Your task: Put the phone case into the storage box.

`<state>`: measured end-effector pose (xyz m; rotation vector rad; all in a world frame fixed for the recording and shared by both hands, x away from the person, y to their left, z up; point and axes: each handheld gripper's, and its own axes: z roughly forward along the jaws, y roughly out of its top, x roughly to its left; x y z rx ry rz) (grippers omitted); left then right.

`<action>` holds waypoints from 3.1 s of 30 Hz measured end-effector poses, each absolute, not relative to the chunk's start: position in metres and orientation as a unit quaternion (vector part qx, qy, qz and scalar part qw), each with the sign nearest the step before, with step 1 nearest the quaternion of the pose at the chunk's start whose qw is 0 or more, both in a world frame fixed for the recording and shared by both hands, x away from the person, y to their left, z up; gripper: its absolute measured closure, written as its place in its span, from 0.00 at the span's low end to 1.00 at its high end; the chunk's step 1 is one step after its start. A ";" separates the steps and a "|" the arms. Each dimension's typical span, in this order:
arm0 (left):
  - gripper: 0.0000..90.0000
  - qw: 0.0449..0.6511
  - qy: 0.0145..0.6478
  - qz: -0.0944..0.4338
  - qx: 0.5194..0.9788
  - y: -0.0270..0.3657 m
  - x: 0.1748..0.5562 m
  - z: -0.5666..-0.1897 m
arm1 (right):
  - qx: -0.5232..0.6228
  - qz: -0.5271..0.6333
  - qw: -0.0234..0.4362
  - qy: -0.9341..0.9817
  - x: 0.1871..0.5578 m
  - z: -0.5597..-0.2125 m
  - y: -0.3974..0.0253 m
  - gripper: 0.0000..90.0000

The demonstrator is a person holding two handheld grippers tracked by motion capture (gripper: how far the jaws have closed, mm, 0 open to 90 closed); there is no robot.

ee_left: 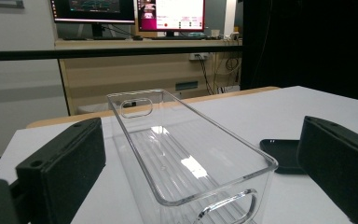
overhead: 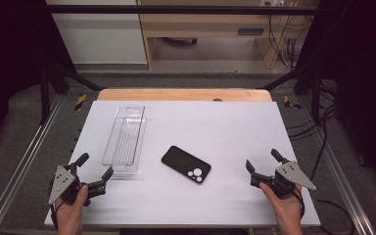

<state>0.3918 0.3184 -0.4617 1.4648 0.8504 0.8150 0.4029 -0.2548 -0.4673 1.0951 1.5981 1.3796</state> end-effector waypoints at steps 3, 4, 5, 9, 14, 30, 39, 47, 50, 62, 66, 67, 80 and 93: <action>0.00 0.602 0.371 0.346 0.617 0.320 0.390 -0.460 | 0.442 0.525 0.358 0.633 0.403 -0.467 -0.254 0.07; 0.01 0.604 0.372 0.345 0.615 0.321 0.389 -0.460 | 0.445 0.522 0.352 0.636 0.403 -0.467 -0.254 0.07; 0.00 0.605 0.373 0.344 0.614 0.321 0.389 -0.460 | 0.450 0.520 0.345 0.639 0.403 -0.466 -0.255 0.07; 0.00 0.594 0.370 0.352 0.621 0.321 0.388 -0.460 | 0.452 0.516 0.332 0.647 0.401 -0.462 -0.254 0.07; 0.00 0.583 0.366 0.359 0.631 0.321 0.384 -0.462 | 0.460 0.498 0.324 0.660 0.402 -0.461 -0.251 0.08; 0.01 0.584 0.372 0.358 0.627 0.322 0.382 -0.463 | 0.451 0.447 0.283 0.719 0.414 -0.467 -0.227 0.07; 0.01 0.584 0.368 0.355 0.631 0.323 0.382 -0.461 | 0.448 0.398 0.228 0.768 0.433 -0.451 -0.208 0.08; 0.01 0.584 0.369 0.354 0.631 0.322 0.382 -0.461 | 0.441 0.360 0.196 0.799 0.461 -0.439 -0.193 0.09; 0.01 0.582 0.369 0.355 0.631 0.322 0.382 -0.460 | 0.438 0.348 0.184 0.808 0.470 -0.437 -0.187 0.10; 0.01 0.583 0.370 0.354 0.631 0.322 0.382 -0.461 | 0.426 0.312 0.152 0.835 0.490 -0.435 -0.168 0.13; 0.01 0.583 0.369 0.353 0.632 0.322 0.382 -0.461 | 0.427 0.305 0.146 0.839 0.494 -0.436 -0.163 0.12; 0.01 0.583 0.368 0.354 0.633 0.322 0.382 -0.460 | 0.426 0.305 0.143 0.839 0.494 -0.436 -0.162 0.12; 0.01 0.583 0.365 0.349 0.637 0.320 0.384 -0.461 | 0.415 0.294 0.105 0.855 0.503 -0.441 -0.145 0.15; 0.00 0.583 0.363 0.348 0.638 0.320 0.383 -0.461 | 0.411 0.289 0.071 0.862 0.508 -0.446 -0.140 0.23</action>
